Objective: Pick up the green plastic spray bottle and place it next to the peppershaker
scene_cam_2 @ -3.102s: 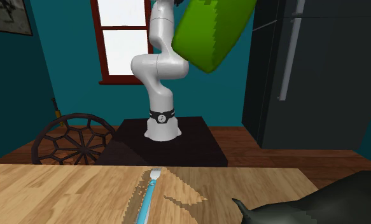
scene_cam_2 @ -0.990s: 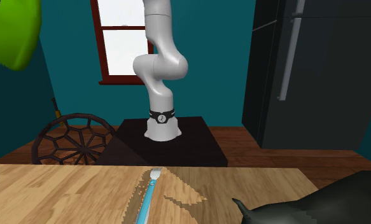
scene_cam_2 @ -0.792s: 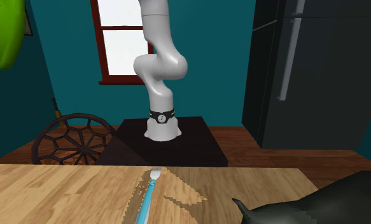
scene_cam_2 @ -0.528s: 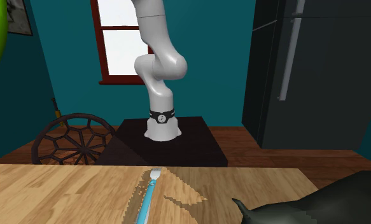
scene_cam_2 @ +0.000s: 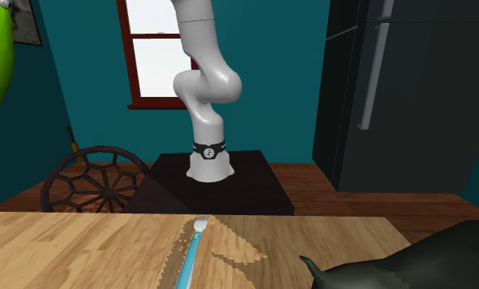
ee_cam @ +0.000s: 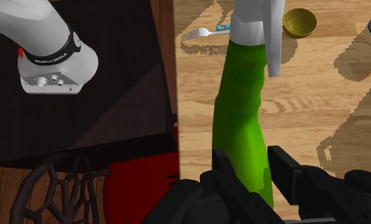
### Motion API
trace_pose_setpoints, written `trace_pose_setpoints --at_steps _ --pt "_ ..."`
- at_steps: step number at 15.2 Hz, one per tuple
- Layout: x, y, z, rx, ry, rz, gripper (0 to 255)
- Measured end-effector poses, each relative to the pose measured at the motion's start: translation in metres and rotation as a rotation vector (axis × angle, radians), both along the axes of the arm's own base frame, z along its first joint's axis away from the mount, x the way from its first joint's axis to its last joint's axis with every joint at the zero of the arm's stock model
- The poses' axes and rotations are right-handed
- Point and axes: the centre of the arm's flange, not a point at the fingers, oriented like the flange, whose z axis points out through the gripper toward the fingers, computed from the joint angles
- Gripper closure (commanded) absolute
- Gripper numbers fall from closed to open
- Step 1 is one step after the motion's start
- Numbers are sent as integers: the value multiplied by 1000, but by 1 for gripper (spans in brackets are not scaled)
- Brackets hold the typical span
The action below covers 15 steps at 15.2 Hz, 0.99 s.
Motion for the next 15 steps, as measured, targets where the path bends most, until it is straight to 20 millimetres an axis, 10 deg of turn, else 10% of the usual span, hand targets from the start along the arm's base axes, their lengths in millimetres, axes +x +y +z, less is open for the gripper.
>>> trace_pose_setpoints --at_steps 15 --pt "1 1 -79 0 0 0 255"
